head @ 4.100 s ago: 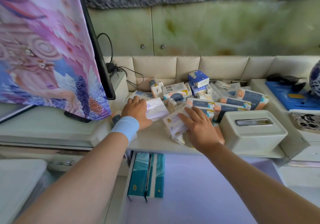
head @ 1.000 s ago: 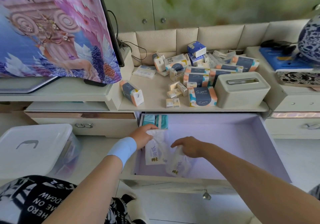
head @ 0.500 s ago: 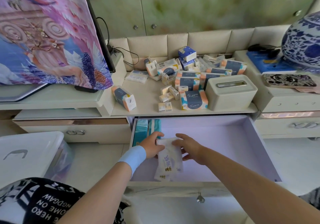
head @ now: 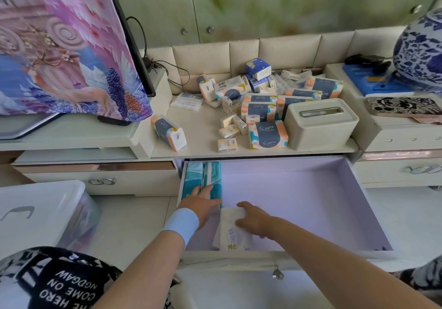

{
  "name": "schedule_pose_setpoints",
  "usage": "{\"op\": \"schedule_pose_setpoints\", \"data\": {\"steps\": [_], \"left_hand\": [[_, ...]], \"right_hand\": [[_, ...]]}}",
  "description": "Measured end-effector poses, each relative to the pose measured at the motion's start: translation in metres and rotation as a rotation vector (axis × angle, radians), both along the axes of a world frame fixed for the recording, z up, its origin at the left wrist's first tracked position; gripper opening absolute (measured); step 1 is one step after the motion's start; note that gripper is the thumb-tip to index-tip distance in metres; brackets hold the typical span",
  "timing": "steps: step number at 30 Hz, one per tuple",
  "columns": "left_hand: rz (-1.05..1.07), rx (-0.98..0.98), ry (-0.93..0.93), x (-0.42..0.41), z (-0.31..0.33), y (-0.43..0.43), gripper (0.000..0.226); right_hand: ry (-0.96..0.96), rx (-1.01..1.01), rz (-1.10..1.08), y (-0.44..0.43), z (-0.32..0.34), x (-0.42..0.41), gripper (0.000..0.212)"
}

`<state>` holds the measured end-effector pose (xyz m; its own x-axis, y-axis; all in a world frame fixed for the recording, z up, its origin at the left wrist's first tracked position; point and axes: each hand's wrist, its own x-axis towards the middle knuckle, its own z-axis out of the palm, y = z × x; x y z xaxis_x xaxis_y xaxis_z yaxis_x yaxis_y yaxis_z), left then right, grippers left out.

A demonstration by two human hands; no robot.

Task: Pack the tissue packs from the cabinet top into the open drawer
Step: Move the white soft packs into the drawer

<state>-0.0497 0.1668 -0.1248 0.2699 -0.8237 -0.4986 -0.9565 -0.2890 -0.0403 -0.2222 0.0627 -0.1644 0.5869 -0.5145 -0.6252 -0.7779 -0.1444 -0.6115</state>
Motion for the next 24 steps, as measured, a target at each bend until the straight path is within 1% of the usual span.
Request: {"op": "schedule_pose_setpoints", "data": {"steps": [2,6,9,11,16,18,20,22,24], "left_hand": [[-0.025,-0.024,-0.035,0.003,0.0,-0.002,0.075],[-0.031,-0.07,-0.088,0.006,0.004,-0.009,0.067],[-0.04,-0.102,-0.111,0.01,0.002,-0.015,0.055],[-0.035,-0.114,-0.113,0.012,-0.001,-0.017,0.051],[-0.078,-0.106,-0.099,0.017,0.0,-0.021,0.056],[-0.082,-0.094,-0.073,0.019,0.0,-0.022,0.055],[-0.07,-0.102,-0.042,0.016,0.001,-0.024,0.049],[-0.035,-0.123,0.005,0.012,0.003,-0.025,0.039],[-0.012,-0.131,0.028,0.012,0.006,-0.024,0.041]], "right_hand": [[0.005,0.006,0.012,0.004,-0.004,0.003,0.062],[0.007,-0.132,0.177,-0.006,-0.006,0.01,0.058],[0.039,-0.142,0.309,-0.018,-0.002,0.008,0.055],[0.026,-0.125,0.348,-0.024,0.0,0.008,0.054],[-0.031,-0.029,0.338,-0.024,0.005,0.01,0.053],[-0.086,0.04,0.28,-0.02,0.011,0.012,0.051],[-0.159,0.094,0.198,-0.01,0.018,0.02,0.049],[-0.198,0.047,0.189,0.006,0.022,0.033,0.051],[-0.175,-0.079,0.228,0.021,0.018,0.044,0.051]]}}
